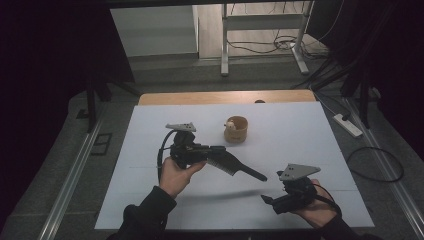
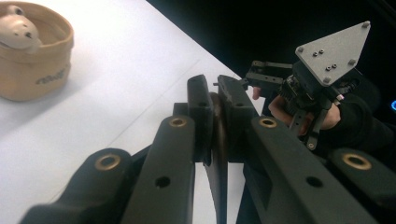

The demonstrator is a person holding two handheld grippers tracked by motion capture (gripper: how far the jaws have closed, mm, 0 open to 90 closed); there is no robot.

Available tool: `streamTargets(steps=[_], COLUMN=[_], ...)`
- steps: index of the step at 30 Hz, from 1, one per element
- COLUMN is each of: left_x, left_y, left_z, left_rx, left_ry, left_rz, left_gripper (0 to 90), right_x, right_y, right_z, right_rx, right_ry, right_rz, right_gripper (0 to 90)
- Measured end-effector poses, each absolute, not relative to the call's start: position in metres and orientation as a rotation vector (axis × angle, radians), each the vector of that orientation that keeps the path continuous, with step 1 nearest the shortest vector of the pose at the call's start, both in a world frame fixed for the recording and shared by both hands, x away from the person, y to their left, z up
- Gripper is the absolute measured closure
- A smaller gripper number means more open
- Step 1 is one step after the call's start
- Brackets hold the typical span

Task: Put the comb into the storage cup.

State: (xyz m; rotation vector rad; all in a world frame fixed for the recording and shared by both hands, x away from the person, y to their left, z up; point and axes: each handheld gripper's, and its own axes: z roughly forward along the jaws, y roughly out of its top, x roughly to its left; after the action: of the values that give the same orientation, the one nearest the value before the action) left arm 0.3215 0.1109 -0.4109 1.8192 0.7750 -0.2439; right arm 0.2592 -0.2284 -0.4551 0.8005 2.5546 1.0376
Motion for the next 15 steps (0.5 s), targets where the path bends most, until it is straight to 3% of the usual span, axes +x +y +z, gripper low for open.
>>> streamTargets(steps=[8, 15], left_x=[0.321, 0.321], left_y=[0.118, 0.123], left_z=[-0.407, -0.404], left_rx=[1.81, 1.816], left_ry=[0.79, 0.802], left_rz=[-0.187, -0.146], left_gripper=[83.6, 83.5], right_x=[0.263, 0.263], right_y=[-0.235, -0.243], right_z=[-0.457, -0.459], right_rx=[0.843, 0.866], right_ry=[2.569, 2.559], right_rz=[1.006, 0.995], right_gripper=[0.0, 0.0])
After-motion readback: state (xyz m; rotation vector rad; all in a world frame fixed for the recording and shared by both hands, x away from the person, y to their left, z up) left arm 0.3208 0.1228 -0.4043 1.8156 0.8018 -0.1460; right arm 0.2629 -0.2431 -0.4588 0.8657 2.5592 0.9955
